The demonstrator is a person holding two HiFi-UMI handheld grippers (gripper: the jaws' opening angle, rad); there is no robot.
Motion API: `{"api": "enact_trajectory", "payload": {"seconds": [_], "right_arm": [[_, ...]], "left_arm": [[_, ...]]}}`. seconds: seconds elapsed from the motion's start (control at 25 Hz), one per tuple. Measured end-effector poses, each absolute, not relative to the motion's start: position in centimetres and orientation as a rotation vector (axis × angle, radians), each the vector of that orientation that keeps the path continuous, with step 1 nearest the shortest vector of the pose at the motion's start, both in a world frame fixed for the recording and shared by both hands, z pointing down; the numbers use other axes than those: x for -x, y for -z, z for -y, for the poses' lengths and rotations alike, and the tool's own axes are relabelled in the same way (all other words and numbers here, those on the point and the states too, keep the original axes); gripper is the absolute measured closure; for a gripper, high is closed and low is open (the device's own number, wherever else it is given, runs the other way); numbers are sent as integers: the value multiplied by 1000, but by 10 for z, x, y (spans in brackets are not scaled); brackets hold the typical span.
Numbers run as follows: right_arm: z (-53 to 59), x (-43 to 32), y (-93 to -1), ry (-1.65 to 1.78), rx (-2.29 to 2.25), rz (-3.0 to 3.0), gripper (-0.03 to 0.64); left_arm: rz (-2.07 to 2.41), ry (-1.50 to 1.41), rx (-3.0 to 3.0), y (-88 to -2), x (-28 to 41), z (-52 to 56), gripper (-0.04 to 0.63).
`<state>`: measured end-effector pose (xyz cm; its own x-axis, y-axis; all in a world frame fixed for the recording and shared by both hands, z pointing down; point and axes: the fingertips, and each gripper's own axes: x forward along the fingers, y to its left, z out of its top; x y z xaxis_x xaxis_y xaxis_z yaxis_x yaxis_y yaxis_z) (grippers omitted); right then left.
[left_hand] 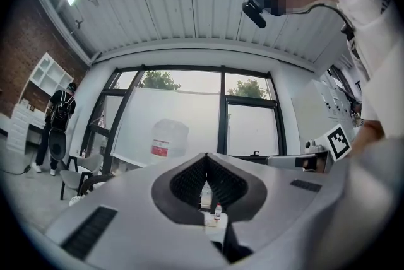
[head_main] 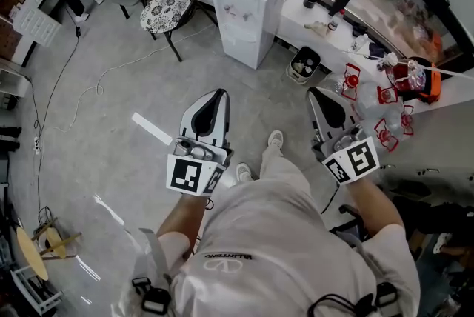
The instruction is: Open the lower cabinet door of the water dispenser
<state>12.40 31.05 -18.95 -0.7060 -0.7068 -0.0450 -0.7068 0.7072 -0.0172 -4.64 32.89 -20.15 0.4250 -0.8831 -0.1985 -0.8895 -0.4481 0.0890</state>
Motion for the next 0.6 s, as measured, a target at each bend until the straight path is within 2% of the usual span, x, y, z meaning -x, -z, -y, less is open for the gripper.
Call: {"api": "enact_trajectory", "payload": {"seconds": [0.6], "right_arm": [[-178,-162,172,46,1097,-2884,600]], "left_arm": [[-1686,-274,2588,192,-1,-205,591]]}}
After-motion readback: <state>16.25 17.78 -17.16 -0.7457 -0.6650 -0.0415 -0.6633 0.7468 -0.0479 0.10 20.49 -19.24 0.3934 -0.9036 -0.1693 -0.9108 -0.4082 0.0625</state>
